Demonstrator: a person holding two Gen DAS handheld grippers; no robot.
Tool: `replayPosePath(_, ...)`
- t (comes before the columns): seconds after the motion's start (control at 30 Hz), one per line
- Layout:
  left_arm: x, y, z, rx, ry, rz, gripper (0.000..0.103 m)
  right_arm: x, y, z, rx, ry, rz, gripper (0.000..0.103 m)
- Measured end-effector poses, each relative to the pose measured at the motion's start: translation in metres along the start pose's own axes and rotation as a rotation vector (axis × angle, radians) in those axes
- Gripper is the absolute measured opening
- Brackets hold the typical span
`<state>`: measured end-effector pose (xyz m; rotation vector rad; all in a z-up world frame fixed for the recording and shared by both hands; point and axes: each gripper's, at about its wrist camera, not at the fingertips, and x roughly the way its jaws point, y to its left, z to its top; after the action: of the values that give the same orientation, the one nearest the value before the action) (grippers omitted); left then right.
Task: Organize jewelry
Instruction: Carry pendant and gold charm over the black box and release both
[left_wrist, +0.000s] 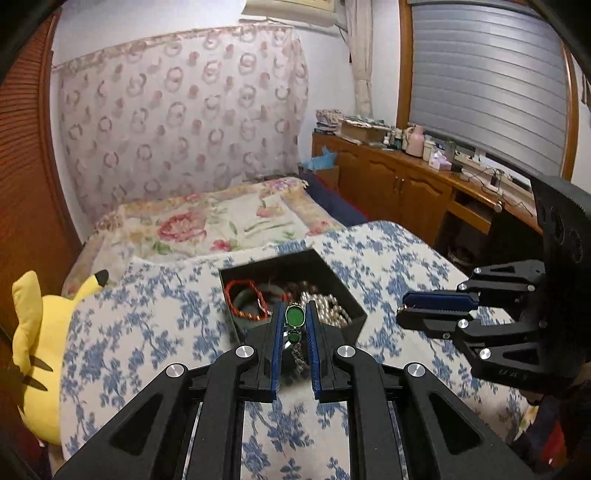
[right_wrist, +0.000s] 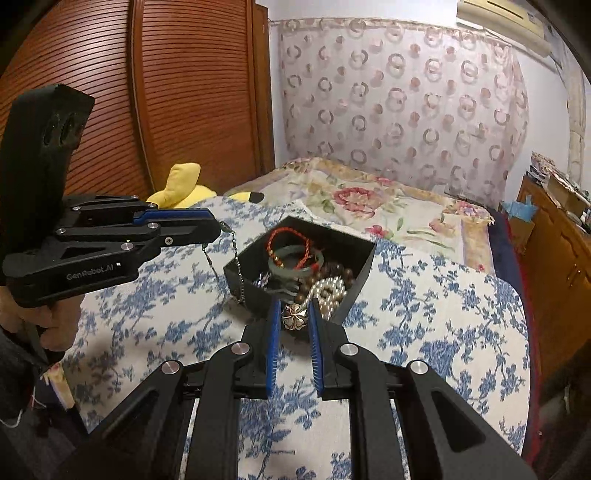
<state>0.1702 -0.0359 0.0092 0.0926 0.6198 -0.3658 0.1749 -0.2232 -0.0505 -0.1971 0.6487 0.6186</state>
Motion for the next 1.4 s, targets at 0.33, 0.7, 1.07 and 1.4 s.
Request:
replayPosePath(0.33, 0.0, 0.01, 0.033, -0.018, -0.04, 0.011, 0.011, 0.013, -0.005, 0.024, 0.002, -0.011, -0.012, 0.017)
replayPosePath(0.7, 0.043, 0.024, 0.037, -0.048, 0.02, 0.024, 0.011, 0.032, -0.013, 0.033, 0.009, 0.01, -0.02, 0.017)
replayPosePath(1.07, 0.063, 0.034, 0.022, -0.081, 0.05, 0.029, 0.022, 0.056, -0.026, 0.04, 0.051, 0.035, -0.022, 0.017)
replayPosePath(1.4, 0.056, 0.052, 0.016, -0.118, 0.015, 0.075, 0.073, 0.08, -0.034, 0.045, 0.07, 0.055, -0.028, 0.017)
